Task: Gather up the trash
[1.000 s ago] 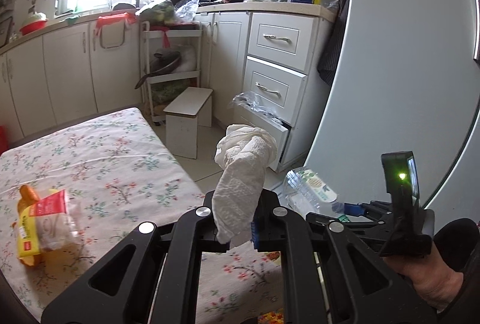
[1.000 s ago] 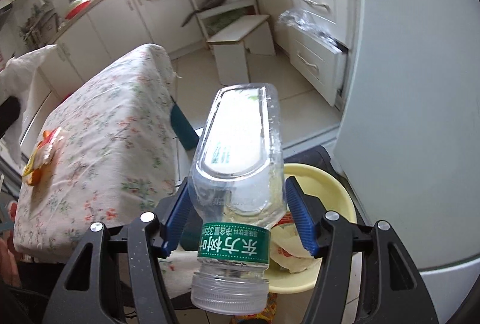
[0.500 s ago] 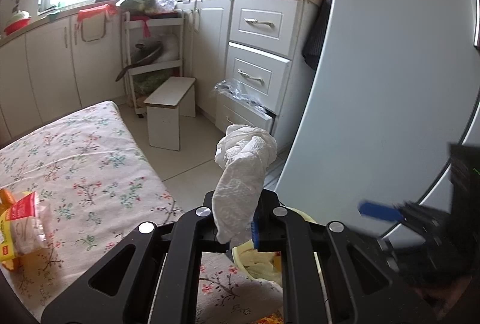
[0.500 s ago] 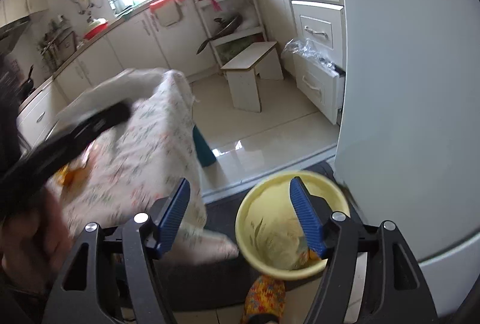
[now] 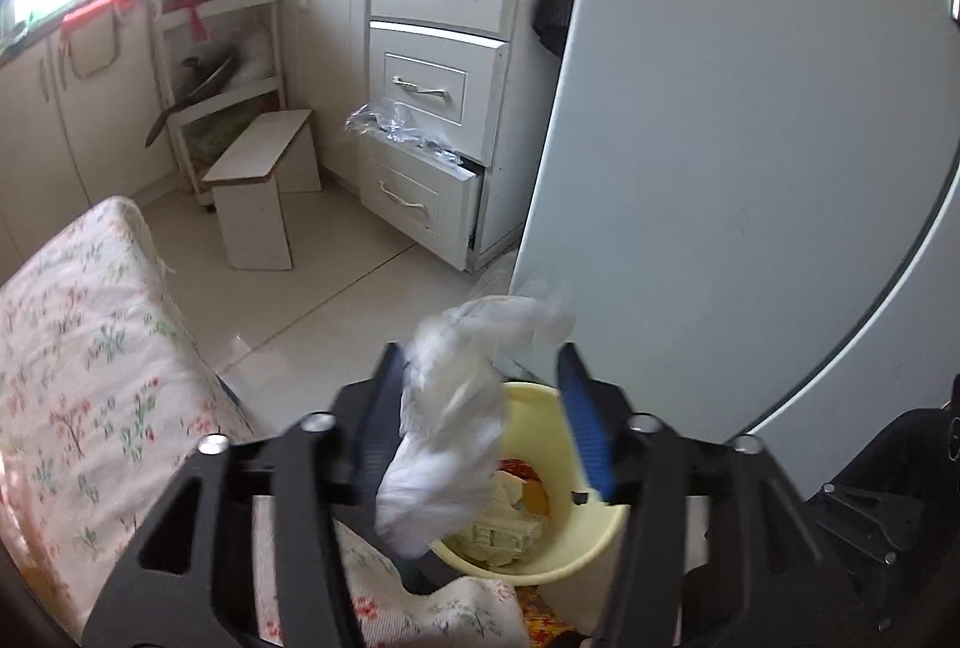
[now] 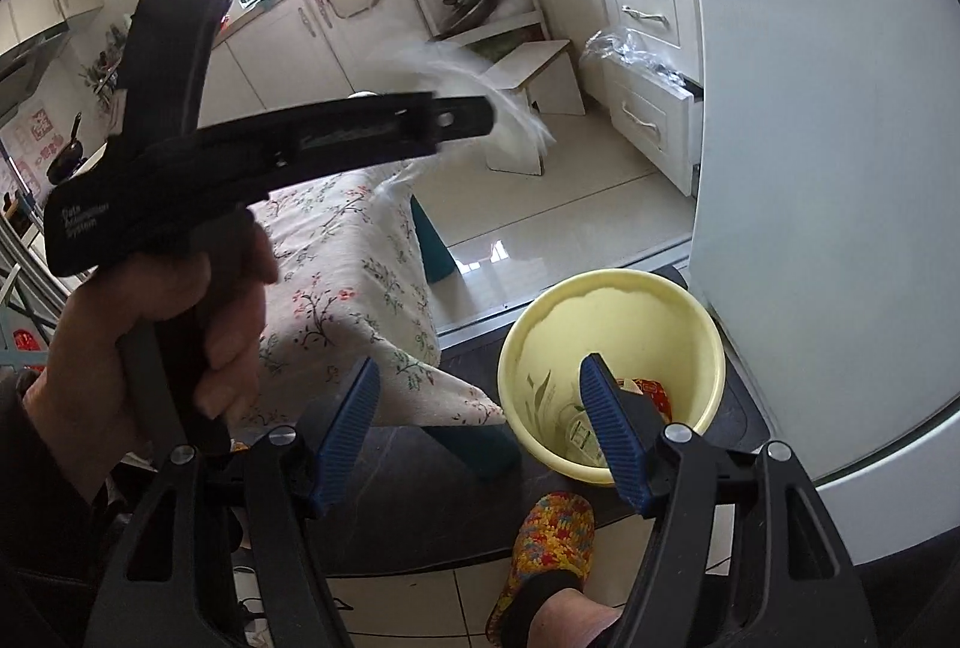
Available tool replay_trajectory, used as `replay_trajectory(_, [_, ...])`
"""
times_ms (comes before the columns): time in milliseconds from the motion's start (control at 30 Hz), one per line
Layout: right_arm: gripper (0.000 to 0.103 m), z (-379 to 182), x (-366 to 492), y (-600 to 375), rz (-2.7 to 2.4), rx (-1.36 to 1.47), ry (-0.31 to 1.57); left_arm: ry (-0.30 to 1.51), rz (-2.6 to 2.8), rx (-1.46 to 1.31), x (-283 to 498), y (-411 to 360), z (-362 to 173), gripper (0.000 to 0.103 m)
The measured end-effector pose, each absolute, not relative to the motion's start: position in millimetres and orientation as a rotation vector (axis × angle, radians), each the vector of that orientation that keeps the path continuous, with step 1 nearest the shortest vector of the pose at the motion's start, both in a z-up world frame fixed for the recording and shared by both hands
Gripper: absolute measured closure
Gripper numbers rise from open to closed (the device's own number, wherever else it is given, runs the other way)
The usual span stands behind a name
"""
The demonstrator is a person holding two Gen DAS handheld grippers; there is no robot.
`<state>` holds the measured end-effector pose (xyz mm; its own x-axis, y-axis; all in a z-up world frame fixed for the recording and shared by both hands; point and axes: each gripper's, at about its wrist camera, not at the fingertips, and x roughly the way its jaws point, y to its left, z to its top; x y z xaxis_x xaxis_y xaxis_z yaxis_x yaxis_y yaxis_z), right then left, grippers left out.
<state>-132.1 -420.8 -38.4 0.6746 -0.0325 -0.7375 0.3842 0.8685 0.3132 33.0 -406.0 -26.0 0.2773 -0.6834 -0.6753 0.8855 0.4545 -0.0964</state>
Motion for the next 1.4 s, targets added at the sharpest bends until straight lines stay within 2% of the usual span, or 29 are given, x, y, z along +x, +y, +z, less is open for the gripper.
replay_trajectory(267, [0.035, -35, -120, -413, -0.217, 0.475, 0.789, 0.643, -1.010, 0.344, 27, -381, -5, 0.031])
replay_trajectory(467, [0.031, -22, -106, -387, -0.166, 0.424, 0.733, 0.565, -0.856, 0.348, 40, -319, 18, 0.019])
replay_trajectory(800, [0.023, -6, -62, -311, -0.019, 0.247, 0.676, 0.538, -0.473, 0.149, 121, -139, 46, 0.016])
replay_trajectory(1033, [0.022, 5, -26, -258, 0.103, 0.156, 0.661, 0.620, -0.196, -0.118, 163, -11, 27, 0.016])
replay_trajectory(1267, [0.022, 17, 10, -208, 0.202, 0.037, 0.650, 0.607, -0.148, -0.162, 165, 26, 32, 0.015])
replay_trajectory(1400, [0.020, 5, 32, -181, 0.219, -0.092, 0.693, 0.628, -0.148, -0.135, 164, 32, 29, 0.015])
